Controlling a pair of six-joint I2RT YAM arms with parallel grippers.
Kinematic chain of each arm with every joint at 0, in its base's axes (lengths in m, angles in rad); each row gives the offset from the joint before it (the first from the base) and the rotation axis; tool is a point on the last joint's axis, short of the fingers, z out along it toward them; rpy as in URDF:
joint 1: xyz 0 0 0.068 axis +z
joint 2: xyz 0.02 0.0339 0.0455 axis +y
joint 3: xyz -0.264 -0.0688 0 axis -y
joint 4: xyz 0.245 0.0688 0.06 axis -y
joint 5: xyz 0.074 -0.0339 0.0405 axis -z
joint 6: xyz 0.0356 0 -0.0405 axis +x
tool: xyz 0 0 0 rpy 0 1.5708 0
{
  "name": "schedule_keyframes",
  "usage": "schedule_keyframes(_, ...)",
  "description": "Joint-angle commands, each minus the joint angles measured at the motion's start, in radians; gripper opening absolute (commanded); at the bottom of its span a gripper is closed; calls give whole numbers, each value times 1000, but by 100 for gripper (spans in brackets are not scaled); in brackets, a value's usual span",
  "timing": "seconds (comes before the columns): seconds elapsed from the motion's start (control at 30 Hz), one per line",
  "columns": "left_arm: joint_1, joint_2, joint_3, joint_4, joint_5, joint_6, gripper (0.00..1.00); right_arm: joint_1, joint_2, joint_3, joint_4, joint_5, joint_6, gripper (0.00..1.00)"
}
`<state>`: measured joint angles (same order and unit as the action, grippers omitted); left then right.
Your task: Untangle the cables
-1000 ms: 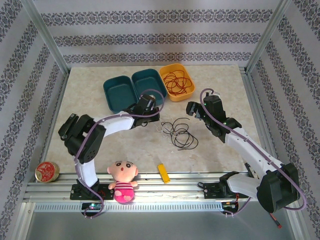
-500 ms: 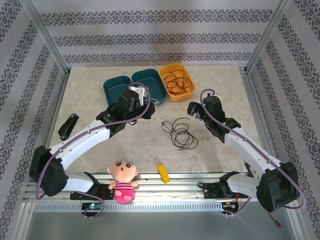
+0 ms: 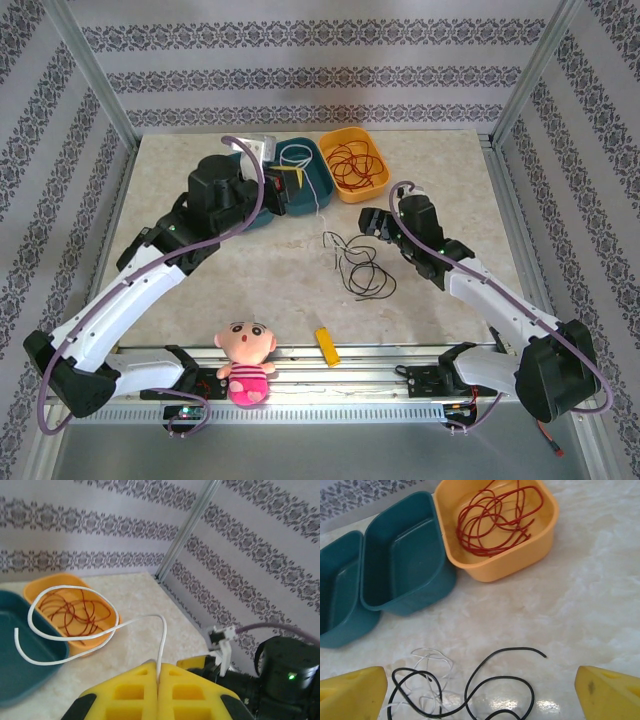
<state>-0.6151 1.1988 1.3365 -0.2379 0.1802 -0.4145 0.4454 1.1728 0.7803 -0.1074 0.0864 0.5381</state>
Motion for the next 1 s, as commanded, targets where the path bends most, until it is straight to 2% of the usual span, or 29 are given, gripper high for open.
schedule_keyframes(0.0,-4,-9,79,-43,-9,77,0,13,-33,-14,59,-14,-50,96)
schedule_keyframes(0.23,-3,-1,177,-55,-10,131,0,21,-40,-22,73,-21,-59,95)
schedule_keyframes(0.43,16,64,253,-72,-15,166,0,22,-45,-24,74,-14,-58,95)
schedule_keyframes(0.53,49,121,290,-81,-14,173,0,23,-54,-29,70,-1,-57,98)
schedule_keyframes(0.97,219,424,473,-16,38,173,0,8,-110,-42,-7,99,-24,98)
